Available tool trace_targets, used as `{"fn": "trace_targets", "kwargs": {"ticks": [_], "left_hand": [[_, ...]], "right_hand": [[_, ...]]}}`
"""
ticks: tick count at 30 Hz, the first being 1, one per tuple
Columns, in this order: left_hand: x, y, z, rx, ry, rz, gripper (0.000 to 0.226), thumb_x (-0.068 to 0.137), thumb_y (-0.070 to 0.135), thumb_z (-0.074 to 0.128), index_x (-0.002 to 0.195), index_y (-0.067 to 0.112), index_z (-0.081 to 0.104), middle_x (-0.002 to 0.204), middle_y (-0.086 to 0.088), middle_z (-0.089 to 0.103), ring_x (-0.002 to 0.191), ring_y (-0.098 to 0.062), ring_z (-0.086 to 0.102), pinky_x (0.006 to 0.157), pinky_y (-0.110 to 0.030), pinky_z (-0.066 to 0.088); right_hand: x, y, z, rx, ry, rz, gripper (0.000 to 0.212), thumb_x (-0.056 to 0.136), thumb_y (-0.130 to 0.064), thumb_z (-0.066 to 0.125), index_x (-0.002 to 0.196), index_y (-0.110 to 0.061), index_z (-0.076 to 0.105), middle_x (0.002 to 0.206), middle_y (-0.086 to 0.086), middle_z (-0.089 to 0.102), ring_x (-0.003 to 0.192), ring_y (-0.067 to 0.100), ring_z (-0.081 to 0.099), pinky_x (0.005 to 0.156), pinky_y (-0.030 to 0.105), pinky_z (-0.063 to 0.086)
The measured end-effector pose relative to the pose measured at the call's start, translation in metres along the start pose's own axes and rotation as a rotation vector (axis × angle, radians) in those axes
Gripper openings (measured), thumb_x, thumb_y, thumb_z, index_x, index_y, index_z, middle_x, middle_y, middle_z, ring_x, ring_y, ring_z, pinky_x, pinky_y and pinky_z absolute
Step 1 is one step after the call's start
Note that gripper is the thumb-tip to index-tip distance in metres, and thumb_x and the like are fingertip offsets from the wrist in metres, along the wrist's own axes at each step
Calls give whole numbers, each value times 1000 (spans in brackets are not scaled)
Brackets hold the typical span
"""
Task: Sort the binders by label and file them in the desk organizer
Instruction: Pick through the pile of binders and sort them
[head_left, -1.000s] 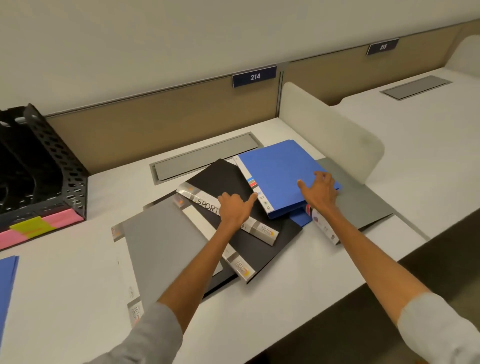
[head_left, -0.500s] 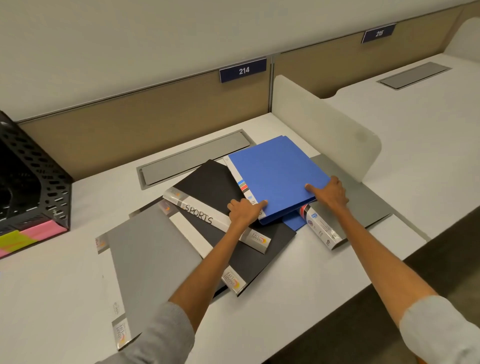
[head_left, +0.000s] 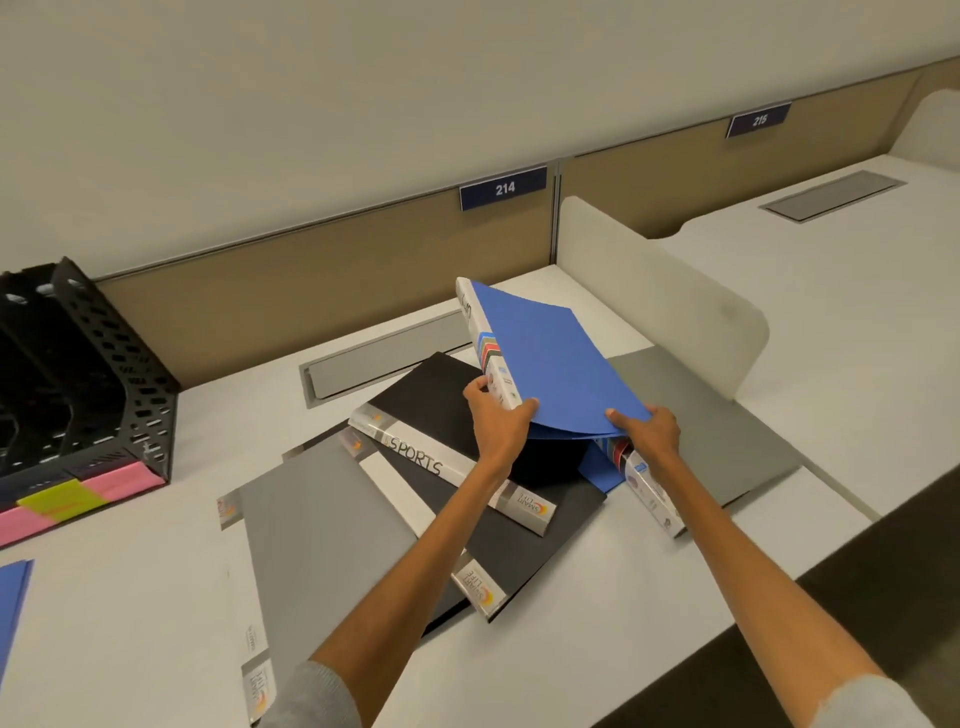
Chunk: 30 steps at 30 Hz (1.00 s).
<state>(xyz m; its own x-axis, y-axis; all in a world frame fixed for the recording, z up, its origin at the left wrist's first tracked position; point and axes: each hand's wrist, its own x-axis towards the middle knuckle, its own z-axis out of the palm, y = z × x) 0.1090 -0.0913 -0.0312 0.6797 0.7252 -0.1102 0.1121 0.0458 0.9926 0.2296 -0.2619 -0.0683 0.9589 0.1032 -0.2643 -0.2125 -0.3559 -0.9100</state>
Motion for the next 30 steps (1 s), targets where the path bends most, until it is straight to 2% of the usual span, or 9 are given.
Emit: {"fn": "trace_targets", "kwargs": {"ticks": [2,3,7,11,15,19,23,25,30], "left_hand": [[-2,12,-4,3,16,66,70,81,14,76,131,21,28,131,0,42,115,-14,52,72,-17,52],[-3,19,-7,6,29,98,71,81,14,76,134,20,28,131,0,40,116,-14,50,70,-16,51],[-10,48,-16,-21,107,181,70,88,19,71,142,17,26,131,0,33,115,-13,46,67,-14,50],[-21,72,-27,-59,172,258,68,92,32,65,145,19,23,130,2,33,116,-13,48,68,-16,52],[-34,90,-40,-59,204,344,65,93,33,63,144,18,25,125,3,33,119,-15,49,74,-23,57],[-44,100,-53,-56,203,380,69,90,27,68,143,17,25,129,-2,35,118,-16,49,82,-34,59],[-50,101,-62,-46,194,414,73,87,24,72,142,17,25,131,-1,32,124,-16,44,85,-39,59],[-52,102,-65,-41,207,418,74,86,23,74,141,17,25,131,-1,32,127,-19,43,83,-35,59],[-50,105,-69,-68,227,441,75,84,21,76,140,17,28,126,3,32,125,-18,43,61,-9,53]], "right_hand": [[-9,-5,11,138,-59,6,30,80,-22,80,84,0,60,88,15,60,68,24,55,61,33,46],[-13,-8,17,198,-92,9,27,81,-19,79,84,-1,59,88,15,59,67,23,53,60,32,44],[-25,-23,41,274,-201,8,29,85,-18,76,99,3,62,91,15,60,67,18,53,58,26,44],[-36,-34,63,288,-299,-30,37,85,-24,75,107,3,63,90,12,58,66,15,51,62,26,44],[-48,-46,86,316,-408,-53,52,87,-25,73,128,-8,47,109,12,51,90,22,53,77,33,48],[-54,-51,106,330,-546,-55,43,88,-25,71,121,-8,49,109,13,52,97,25,50,82,34,46],[-67,-56,120,347,-638,-87,37,80,-34,71,99,-4,62,83,10,58,75,18,49,74,34,44],[-71,-56,126,343,-657,-84,36,82,-34,69,94,-2,63,80,10,57,71,17,47,73,33,43],[-76,-53,135,398,-654,-49,29,89,-26,66,97,1,62,79,13,54,71,20,45,70,31,43]]}}
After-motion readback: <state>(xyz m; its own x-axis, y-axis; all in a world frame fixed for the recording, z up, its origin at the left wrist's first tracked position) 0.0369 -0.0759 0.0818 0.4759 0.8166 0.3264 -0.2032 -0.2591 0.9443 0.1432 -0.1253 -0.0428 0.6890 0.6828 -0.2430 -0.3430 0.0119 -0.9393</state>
